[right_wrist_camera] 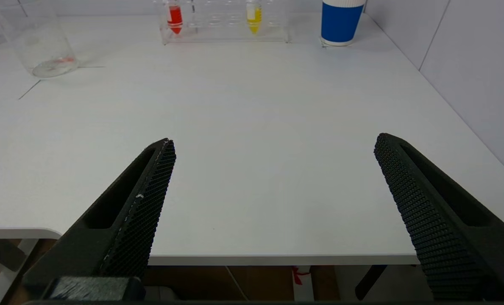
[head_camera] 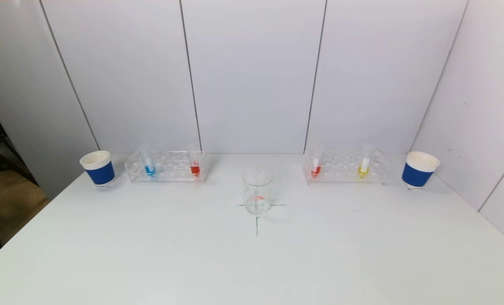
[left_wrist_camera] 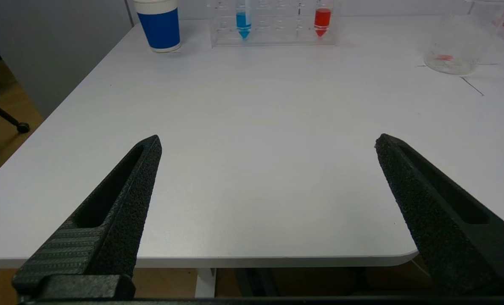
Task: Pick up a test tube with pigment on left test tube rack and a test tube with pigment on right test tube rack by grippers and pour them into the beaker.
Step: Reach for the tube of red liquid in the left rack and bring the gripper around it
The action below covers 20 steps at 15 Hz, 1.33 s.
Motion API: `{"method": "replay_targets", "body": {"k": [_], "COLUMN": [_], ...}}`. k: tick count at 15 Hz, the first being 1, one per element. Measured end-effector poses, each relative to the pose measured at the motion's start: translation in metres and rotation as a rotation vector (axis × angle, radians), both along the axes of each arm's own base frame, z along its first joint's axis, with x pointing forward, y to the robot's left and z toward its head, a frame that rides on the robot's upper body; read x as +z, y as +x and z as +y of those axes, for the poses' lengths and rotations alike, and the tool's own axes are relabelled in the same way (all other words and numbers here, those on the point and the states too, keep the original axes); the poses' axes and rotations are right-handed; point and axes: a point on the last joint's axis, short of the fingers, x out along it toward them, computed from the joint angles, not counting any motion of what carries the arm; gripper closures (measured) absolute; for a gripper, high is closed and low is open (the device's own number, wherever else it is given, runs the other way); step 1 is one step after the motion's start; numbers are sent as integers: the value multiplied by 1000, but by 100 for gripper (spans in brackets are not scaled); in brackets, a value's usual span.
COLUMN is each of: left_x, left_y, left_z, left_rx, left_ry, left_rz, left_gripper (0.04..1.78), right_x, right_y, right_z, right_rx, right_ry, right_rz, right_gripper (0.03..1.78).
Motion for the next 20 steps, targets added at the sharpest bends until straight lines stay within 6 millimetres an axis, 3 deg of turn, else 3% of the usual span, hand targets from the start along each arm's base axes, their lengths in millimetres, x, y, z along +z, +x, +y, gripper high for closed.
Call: {"method": "replay_targets", "body": {"k": [15,17,20], "left_x": [2,18,62], "left_y": [0,-5,-9], "left_z": [0,0,0], "left_rx": [11,11,1], "left_ry": [40,93,138], "left_rz": [-9,-54,-102], "left_gripper": [6,6,6], "right_x": [0,0,0], "right_y": [0,0,0], "right_z": [0,0,0], "right_rx": [1,0,0], "right_ry": [0,0,0], "right_rz": [0,0,0], "right_gripper": [10,10,10]}}
